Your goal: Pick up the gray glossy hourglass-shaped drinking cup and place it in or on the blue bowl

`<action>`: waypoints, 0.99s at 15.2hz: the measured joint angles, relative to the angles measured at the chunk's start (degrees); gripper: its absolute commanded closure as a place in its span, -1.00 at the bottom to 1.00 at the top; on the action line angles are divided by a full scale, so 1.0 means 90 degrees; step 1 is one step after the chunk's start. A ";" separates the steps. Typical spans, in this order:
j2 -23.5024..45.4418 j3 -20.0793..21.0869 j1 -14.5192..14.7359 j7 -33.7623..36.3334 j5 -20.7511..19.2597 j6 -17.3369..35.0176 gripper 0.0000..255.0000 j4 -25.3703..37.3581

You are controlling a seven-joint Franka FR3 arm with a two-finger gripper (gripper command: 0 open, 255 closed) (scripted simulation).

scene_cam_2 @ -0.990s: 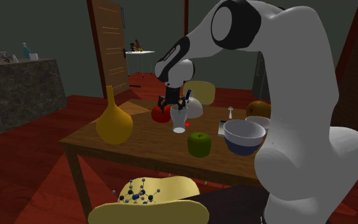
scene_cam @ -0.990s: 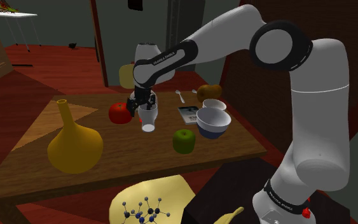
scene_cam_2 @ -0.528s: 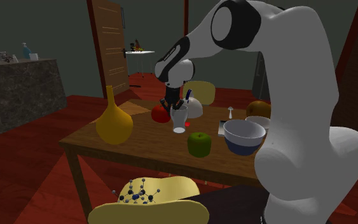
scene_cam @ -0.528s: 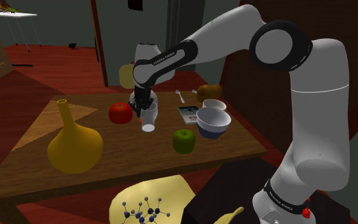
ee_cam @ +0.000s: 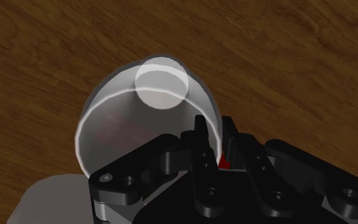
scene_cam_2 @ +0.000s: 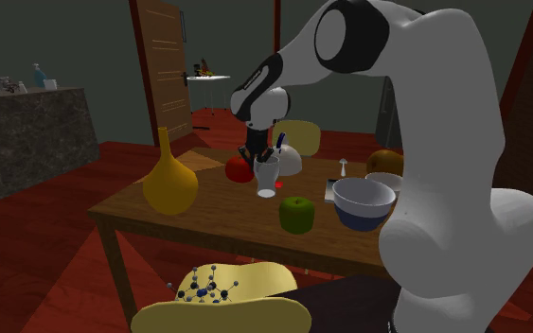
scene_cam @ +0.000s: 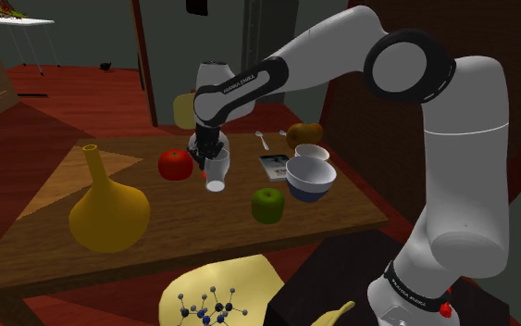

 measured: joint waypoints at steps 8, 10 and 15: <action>-0.0271 0.0009 -0.0001 0.0026 0.0009 -0.0529 1.00 0.0252; -0.0340 0.0009 -0.0010 0.0021 0.0013 -0.0672 1.00 0.0326; -0.0488 0.0012 -0.0013 0.0034 0.0017 -0.1046 1.00 0.0551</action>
